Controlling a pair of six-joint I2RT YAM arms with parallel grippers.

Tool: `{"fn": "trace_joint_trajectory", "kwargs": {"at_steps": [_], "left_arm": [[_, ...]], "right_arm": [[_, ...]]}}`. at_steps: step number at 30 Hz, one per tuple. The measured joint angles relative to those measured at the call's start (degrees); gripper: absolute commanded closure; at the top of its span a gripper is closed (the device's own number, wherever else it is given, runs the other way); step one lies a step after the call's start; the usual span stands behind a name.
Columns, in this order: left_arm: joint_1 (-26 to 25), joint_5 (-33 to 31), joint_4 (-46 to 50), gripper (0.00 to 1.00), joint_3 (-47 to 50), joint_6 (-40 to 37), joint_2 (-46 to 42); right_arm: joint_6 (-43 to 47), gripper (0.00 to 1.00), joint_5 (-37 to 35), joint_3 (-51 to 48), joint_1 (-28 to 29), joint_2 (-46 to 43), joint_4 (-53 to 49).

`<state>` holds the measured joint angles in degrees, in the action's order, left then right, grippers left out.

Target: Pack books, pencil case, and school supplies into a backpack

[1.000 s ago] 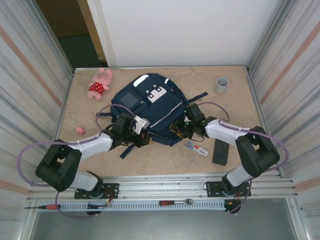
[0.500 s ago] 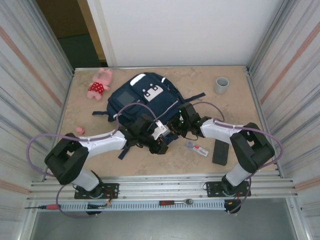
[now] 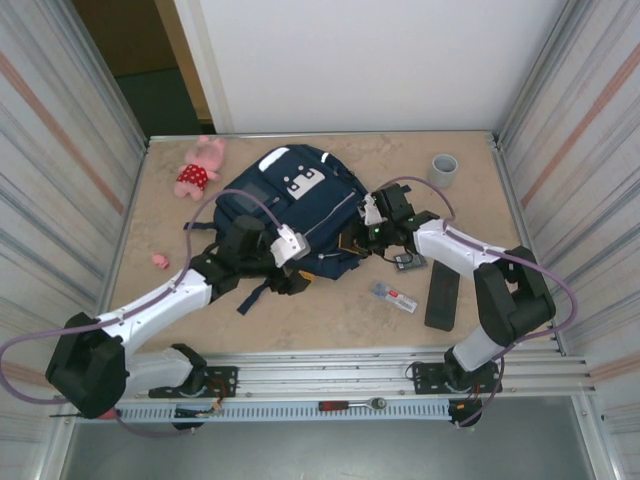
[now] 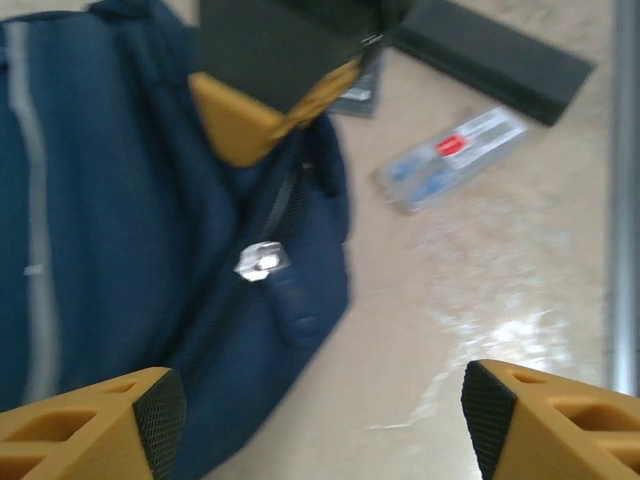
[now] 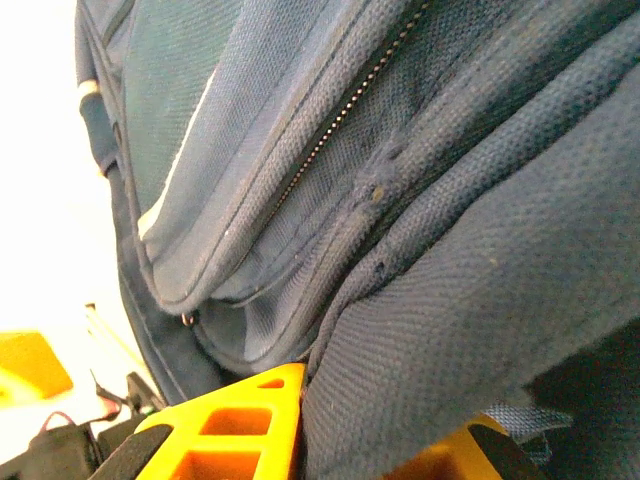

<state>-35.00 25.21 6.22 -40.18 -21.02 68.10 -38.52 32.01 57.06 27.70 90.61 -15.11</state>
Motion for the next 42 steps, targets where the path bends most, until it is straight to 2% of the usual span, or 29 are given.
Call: {"fn": "trace_joint_trajectory", "kwargs": {"at_steps": [4, 8, 14, 23, 29, 31, 32, 33, 34, 35, 36, 39, 42], "left_arm": [[1.2, -4.7, -0.9, 0.23, 1.4, -7.0, 0.7], [1.3, -6.5, -3.1, 0.23, 1.6, -12.4, 4.4], [1.3, -8.8, -7.4, 0.19, 1.6, -16.6, 10.6], [1.7, -5.0, -9.9, 0.18, 1.6, -21.0, 8.2], [4.2, -3.9, -9.7, 0.23, 1.6, -25.0, 9.5], [4.5, -4.1, -10.6, 0.29, 1.6, -25.6, 11.6], [4.5, -4.2, -11.0, 0.35, 1.5, -25.8, 12.8], [4.5, -4.2, -11.4, 0.50, 1.3, -26.3, 14.2], [4.5, -4.1, -11.9, 0.73, 0.9, -26.3, 15.6], [4.5, -4.0, -12.4, 0.84, 0.5, -26.5, 16.8], [4.4, -4.0, -12.5, 0.91, 0.0, -26.7, 17.7], [3.1, -3.8, -11.8, 1.00, -0.6, -26.8, 18.1], [1.2, -3.9, -10.8, 1.00, -0.6, -25.5, 17.8]], "right_arm": [[3.3, 0.88, 2.2, 0.9, -0.7, 0.0, -2.4], [5.9, 0.88, 3.2, 2.2, -1.2, 0.0, -4.2], [7.8, 0.90, 3.8, 3.4, -1.7, 0.0, -5.7], [10.2, 0.97, 4.2, 3.4, -3.1, 0.0, -8.1], [12.1, 0.97, 5.3, 3.5, -4.3, 0.0, -10.6], [12.5, 0.97, 5.4, 3.8, -4.6, 0.0, -11.3], [12.6, 0.96, 5.5, 4.0, -4.6, 0.0, -11.6], [12.7, 0.96, 5.6, 4.1, -4.6, 0.0, -11.6], [12.7, 0.96, 5.6, 4.2, -4.6, 0.0, -11.8], [12.9, 0.94, 5.6, 4.2, -4.6, 0.0, -11.8], [13.1, 0.91, 5.5, 4.2, -4.6, 0.0, -12.0], [13.9, 0.69, 4.9, 4.3, -5.3, -0.4, -12.8], [14.0, 0.49, 1.4, 5.6, -6.0, -2.7, -17.2]]}}
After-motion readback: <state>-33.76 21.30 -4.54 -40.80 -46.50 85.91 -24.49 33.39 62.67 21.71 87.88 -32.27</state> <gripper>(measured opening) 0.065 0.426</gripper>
